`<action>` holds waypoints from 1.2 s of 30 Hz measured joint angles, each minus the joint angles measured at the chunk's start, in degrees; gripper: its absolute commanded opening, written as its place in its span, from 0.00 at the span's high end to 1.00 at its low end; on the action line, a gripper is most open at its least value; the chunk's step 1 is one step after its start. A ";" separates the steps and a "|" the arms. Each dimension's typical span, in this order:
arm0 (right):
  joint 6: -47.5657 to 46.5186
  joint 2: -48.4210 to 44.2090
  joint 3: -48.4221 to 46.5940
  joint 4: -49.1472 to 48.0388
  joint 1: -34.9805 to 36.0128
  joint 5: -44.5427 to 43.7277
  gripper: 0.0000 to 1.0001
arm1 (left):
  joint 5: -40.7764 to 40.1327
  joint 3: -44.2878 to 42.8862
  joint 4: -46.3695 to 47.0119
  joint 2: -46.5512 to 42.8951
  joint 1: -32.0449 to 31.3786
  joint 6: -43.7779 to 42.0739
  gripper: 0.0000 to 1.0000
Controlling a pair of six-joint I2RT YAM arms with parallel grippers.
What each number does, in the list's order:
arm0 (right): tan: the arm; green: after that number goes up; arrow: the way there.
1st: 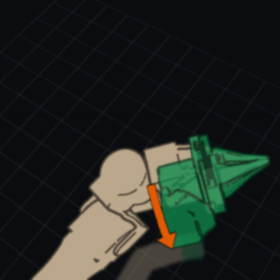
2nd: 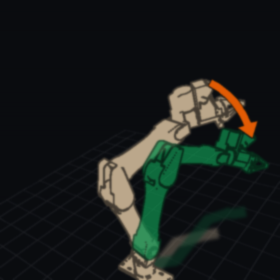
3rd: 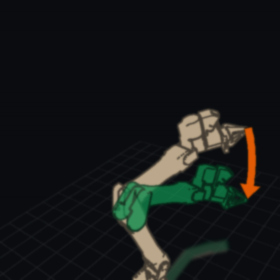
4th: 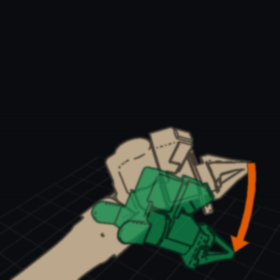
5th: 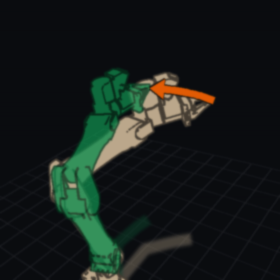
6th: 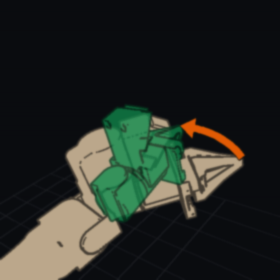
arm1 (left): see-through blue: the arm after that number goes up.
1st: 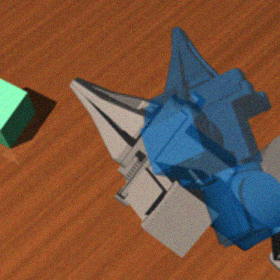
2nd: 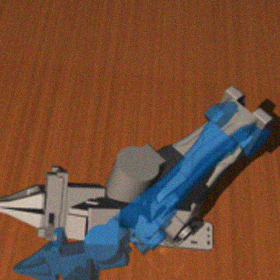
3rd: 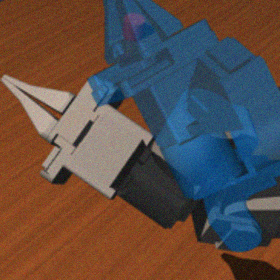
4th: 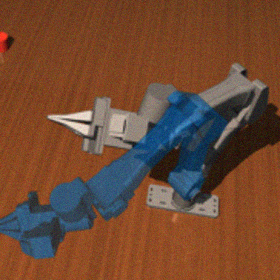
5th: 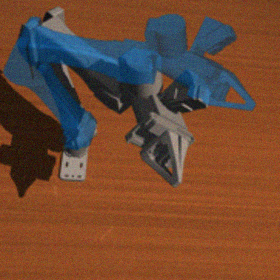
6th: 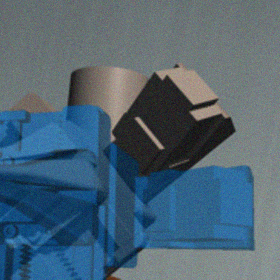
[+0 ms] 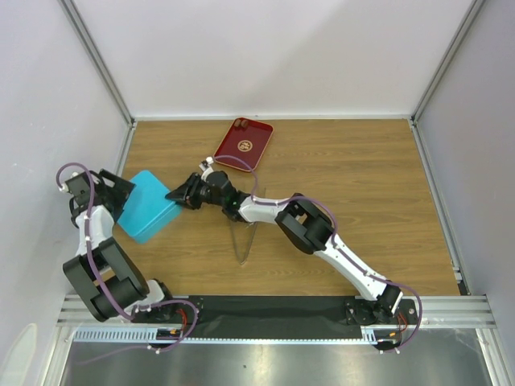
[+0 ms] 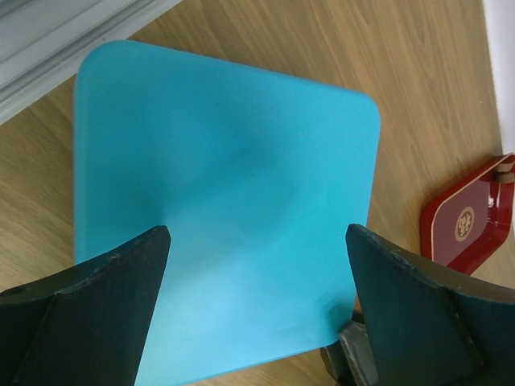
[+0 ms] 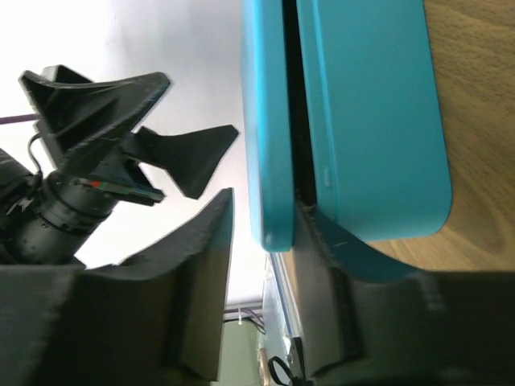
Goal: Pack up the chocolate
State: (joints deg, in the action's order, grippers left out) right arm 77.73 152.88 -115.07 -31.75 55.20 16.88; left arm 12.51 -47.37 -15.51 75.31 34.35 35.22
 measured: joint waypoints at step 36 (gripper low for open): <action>-11.96 -37.31 41.62 0.00 -14.78 6.73 0.49 | 5.79 -9.53 -6.29 3.30 -11.30 -9.73 1.00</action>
State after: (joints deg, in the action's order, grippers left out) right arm 65.78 115.57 -73.45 -31.75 40.42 23.62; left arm 18.31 -56.90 -21.80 78.61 23.05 25.50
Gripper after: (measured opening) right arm 0.509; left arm 0.017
